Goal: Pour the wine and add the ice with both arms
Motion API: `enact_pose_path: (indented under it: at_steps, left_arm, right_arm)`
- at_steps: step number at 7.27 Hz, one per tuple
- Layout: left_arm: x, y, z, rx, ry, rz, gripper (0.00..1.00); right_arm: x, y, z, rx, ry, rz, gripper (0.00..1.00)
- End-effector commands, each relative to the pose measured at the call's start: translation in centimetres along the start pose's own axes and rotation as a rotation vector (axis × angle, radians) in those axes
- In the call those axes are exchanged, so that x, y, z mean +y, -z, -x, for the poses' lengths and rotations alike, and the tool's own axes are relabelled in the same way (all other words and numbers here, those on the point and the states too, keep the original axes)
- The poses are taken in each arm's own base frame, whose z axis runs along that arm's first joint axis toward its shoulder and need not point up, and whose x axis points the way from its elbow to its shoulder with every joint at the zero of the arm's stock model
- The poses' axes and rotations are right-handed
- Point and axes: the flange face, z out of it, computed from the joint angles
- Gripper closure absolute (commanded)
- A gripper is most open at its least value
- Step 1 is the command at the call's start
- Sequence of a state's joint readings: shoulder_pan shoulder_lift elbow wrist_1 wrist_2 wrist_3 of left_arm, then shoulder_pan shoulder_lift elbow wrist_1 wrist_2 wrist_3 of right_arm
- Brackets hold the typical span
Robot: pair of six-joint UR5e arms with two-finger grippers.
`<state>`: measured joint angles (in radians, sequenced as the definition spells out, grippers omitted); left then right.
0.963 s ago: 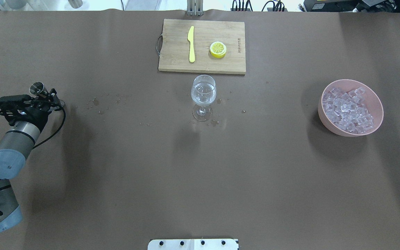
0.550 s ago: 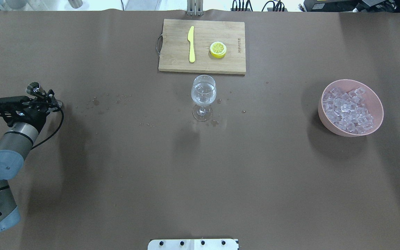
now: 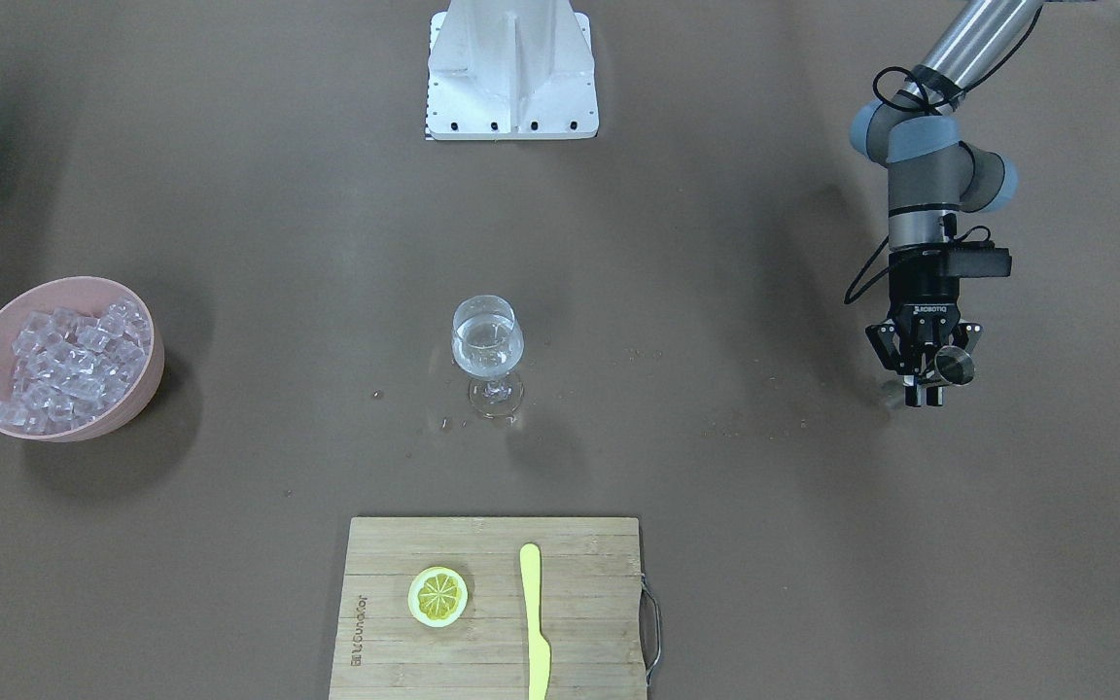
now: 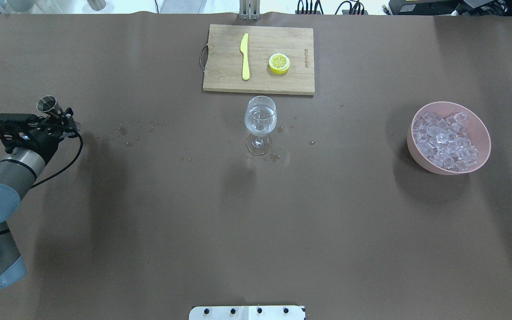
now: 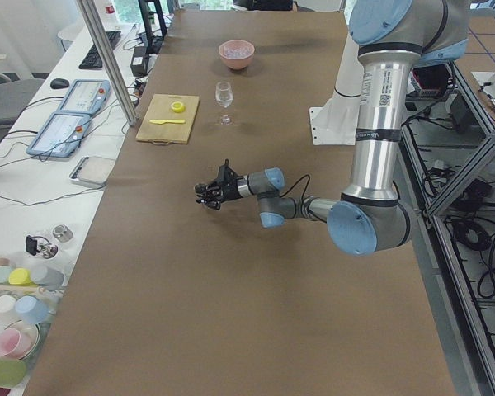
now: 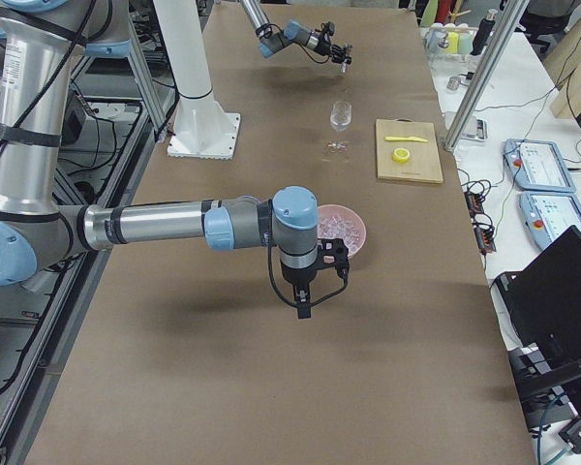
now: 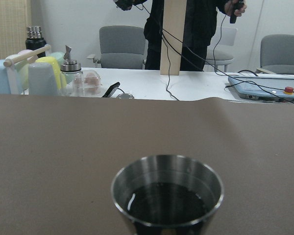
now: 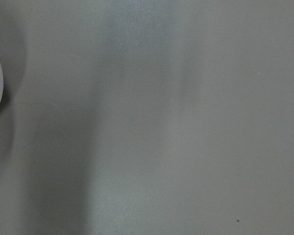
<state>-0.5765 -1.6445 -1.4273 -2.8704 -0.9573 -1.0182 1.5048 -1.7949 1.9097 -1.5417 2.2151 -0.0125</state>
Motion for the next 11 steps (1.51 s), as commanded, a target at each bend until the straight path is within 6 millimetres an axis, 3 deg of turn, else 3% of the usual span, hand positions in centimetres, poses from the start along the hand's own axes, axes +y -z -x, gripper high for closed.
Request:
enact_pose_path:
  at_steps: [1, 2, 4, 7, 9, 11]
  left_arm:
    - [-4.0, 0.5, -1.2, 0.136, -0.212, 0.057, 1.0]
    - [-5.7, 1.6, -3.5, 0.237, -0.251, 0.039, 1.0]
    - [-6.5, 2.6, -7.6, 0.424, -0.232, 0.108, 1.0]
    - [-7.3, 3.9, -10.4, 0.576, -0.289, 0.156, 1.0]
    - [-8.3, 4.3, -14.5, 0.726, -0.427, 0.152, 1.0]
    - [-10.0, 4.4, -17.2, 0.862, -0.507, 0.196, 1.0]
  right_arm:
    - [0.0, 0.0, 0.0, 0.0, 0.0, 0.0, 0.0]
    - [-0.1, 0.0, 0.0, 0.0, -0.002, -0.001, 0.0]
    - [-0.2, 0.0, 0.0, 0.0, -0.002, -0.001, 0.0]
    - [-0.2, 0.0, 0.0, 0.0, -0.003, 0.0, 0.0]
    - [-0.2, 0.0, 0.0, 0.0, -0.002, -0.001, 0.0]
    - [-0.2, -0.1, 0.0, 0.0, -0.003, 0.0, 0.0]
